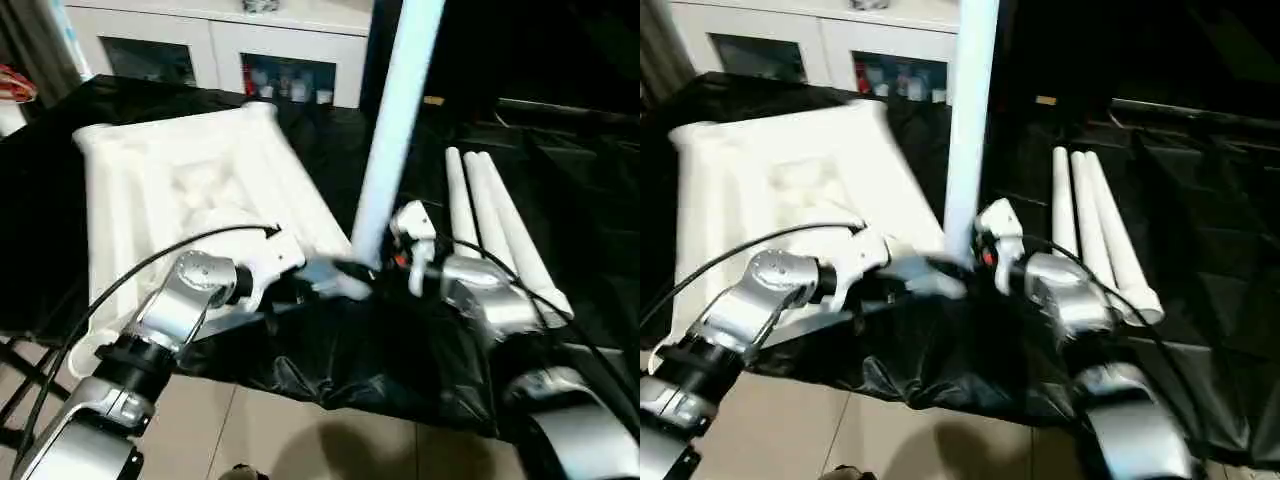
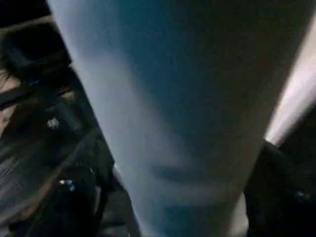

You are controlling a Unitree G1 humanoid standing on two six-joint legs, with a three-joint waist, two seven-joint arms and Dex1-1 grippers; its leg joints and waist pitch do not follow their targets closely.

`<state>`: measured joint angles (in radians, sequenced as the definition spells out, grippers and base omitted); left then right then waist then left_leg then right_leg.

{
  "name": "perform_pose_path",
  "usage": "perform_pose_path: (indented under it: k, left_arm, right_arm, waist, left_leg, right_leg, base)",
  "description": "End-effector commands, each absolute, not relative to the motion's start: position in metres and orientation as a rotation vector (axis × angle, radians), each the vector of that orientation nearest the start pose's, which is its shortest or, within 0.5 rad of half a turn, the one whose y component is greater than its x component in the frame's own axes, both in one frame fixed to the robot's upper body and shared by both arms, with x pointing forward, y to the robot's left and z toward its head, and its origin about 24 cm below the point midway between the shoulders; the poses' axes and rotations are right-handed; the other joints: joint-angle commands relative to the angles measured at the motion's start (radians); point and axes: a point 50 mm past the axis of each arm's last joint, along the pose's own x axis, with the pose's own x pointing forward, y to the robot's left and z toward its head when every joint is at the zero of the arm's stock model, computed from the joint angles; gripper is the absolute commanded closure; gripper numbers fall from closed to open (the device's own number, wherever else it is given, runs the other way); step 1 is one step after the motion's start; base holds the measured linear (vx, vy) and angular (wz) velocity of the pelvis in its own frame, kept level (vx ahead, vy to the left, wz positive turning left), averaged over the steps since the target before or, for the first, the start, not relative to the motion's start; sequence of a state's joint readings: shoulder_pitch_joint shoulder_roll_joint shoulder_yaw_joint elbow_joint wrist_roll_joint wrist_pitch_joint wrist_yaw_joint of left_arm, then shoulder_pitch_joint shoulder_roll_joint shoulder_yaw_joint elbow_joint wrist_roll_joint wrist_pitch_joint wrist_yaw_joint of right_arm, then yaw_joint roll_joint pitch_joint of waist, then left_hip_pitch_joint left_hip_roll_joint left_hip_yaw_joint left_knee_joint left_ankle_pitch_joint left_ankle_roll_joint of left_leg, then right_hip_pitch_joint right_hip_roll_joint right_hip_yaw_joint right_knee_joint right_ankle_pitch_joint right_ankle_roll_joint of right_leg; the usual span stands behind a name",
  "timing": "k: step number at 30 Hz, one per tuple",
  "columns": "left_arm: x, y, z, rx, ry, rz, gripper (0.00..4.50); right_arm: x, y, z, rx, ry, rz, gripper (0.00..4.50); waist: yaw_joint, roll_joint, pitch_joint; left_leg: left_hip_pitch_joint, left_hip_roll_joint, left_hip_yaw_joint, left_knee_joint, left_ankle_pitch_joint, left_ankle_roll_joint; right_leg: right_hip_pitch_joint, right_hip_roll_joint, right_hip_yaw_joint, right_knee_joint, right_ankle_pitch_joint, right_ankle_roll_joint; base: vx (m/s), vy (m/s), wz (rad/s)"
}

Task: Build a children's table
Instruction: Insert table leg to table base, then rotate leg to tighten

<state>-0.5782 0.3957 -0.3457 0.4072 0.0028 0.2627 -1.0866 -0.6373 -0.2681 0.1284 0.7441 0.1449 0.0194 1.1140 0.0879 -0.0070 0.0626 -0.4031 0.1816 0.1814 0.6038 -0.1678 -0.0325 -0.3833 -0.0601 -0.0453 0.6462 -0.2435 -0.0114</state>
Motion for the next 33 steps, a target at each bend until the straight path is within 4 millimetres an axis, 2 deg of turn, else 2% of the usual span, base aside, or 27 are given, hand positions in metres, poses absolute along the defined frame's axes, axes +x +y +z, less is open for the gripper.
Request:
perform_pose_path:
  k: [1,2,5,7,10,17,20,25,29,31,32,33]
  left_arm:
    - [0.313,0.106,0.081,0.471,0.344,-1.342,4.50]
    - [0.312,0.108,0.081,0.470,0.348,-1.357,4.50]
    - [0.311,0.111,0.080,0.475,0.354,-1.375,4.50]
    - [0.311,0.113,0.080,0.483,0.361,-1.380,4.50]
    - [0.311,0.115,0.079,0.489,0.367,-1.385,4.50]
    - [0.311,0.117,0.077,0.488,0.367,-1.377,4.50]
    - [0.312,0.118,0.077,0.484,0.364,-1.368,4.50]
    - [0.312,0.117,0.076,0.468,0.356,-1.354,4.50]
    - [0.316,0.116,0.076,0.434,0.341,-1.312,4.50]
    - [0.326,0.113,0.076,0.391,0.331,-1.193,4.50]
    - [0.330,0.111,0.076,0.379,0.327,-1.156,4.50]
    - [0.331,0.110,0.076,0.374,0.325,-1.140,4.50]
  right_arm:
    - [0.324,-0.122,0.055,-0.149,0.292,1.301,0.88]
    - [0.322,-0.124,0.055,-0.173,0.302,1.319,0.88]
    - [0.320,-0.127,0.054,-0.205,0.321,1.341,0.88]
    - [0.319,-0.128,0.055,-0.212,0.327,1.346,0.88]
    - [0.318,-0.128,0.056,-0.211,0.333,1.352,1.22]
    - [0.314,-0.128,0.050,-0.225,0.350,1.364,1.77]
    - [0.312,-0.127,0.048,-0.218,0.355,1.363,1.80]
    - [0.310,-0.125,0.044,-0.179,0.360,1.351,1.83]
    - [0.313,-0.122,0.042,-0.109,0.328,1.274,1.83]
    - [0.329,-0.119,0.035,-0.031,0.301,1.012,1.83]
    - [0.334,-0.118,0.033,-0.011,0.303,0.925,1.83]
    - [0.336,-0.117,0.031,-0.003,0.305,0.889,1.83]
  waist:
    - [-0.006,0.012,-0.080]
    - [-0.008,0.009,-0.078]
    - [-0.009,0.008,-0.078]
    - [-0.008,0.008,-0.079]
    - [-0.007,0.009,-0.080]
    - [-0.006,0.008,-0.081]
    - [-0.005,0.011,-0.081]
    - [-0.005,0.012,-0.081]
    - [-0.007,0.012,-0.080]
    - [-0.013,0.015,-0.077]
    - [-0.019,0.017,-0.077]
    - [-0.024,0.015,-0.075]
  left_leg:
    - [0.034,0.059,-0.016,-0.059,-0.105,0.080]
    - [0.033,0.058,-0.016,-0.062,-0.113,0.074]
    - [0.034,0.058,-0.017,-0.062,-0.120,0.067]
    - [0.034,0.058,-0.017,-0.060,-0.110,0.070]
    - [0.035,0.058,-0.016,-0.059,-0.089,0.080]
    - [0.034,0.057,-0.017,-0.059,-0.094,0.076]
    - [0.034,0.057,-0.017,-0.059,-0.095,0.075]
    - [0.035,0.058,-0.017,-0.059,-0.099,0.074]
    - [0.035,0.057,-0.017,-0.060,-0.110,0.068]
    - [0.037,0.058,-0.017,-0.063,-0.134,0.050]
    - [0.039,0.057,-0.020,-0.069,-0.166,0.021]
    - [0.038,0.055,-0.020,-0.071,-0.184,0.009]
  right_leg:
    - [0.046,-0.082,0.043,-0.058,0.184,-0.299]
    - [0.046,-0.082,0.042,-0.060,0.158,-0.298]
    - [0.046,-0.083,0.043,-0.063,0.132,-0.297]
    - [0.046,-0.081,0.044,-0.061,0.140,-0.296]
    - [0.044,-0.081,0.043,-0.059,0.165,-0.299]
    - [0.045,-0.081,0.043,-0.058,0.159,-0.297]
    - [0.044,-0.081,0.043,-0.059,0.159,-0.298]
    - [0.045,-0.081,0.042,-0.058,0.166,-0.300]
    - [0.043,-0.082,0.043,-0.060,0.148,-0.300]
    - [0.039,-0.084,0.044,-0.065,0.106,-0.301]
    - [0.038,-0.086,0.043,-0.069,0.053,-0.303]
    - [0.039,-0.085,0.043,-0.072,0.022,-0.298]
  base:
    - [0.000,0.000,0.00]
    - [0.000,0.000,0.00]
    - [0.000,0.000,0.00]
    - [0.000,0.000,0.00]
    - [0.000,0.000,0.00]
    - [0.000,0.000,0.00]
    - [0.000,0.000,0.00]
    - [0.000,0.000,0.00]
    - [0.000,0.000,0.00]
    - [0.000,0.000,0.00]
    - [0.000,0.000,0.00]
    - [0.000,0.000,0.00]
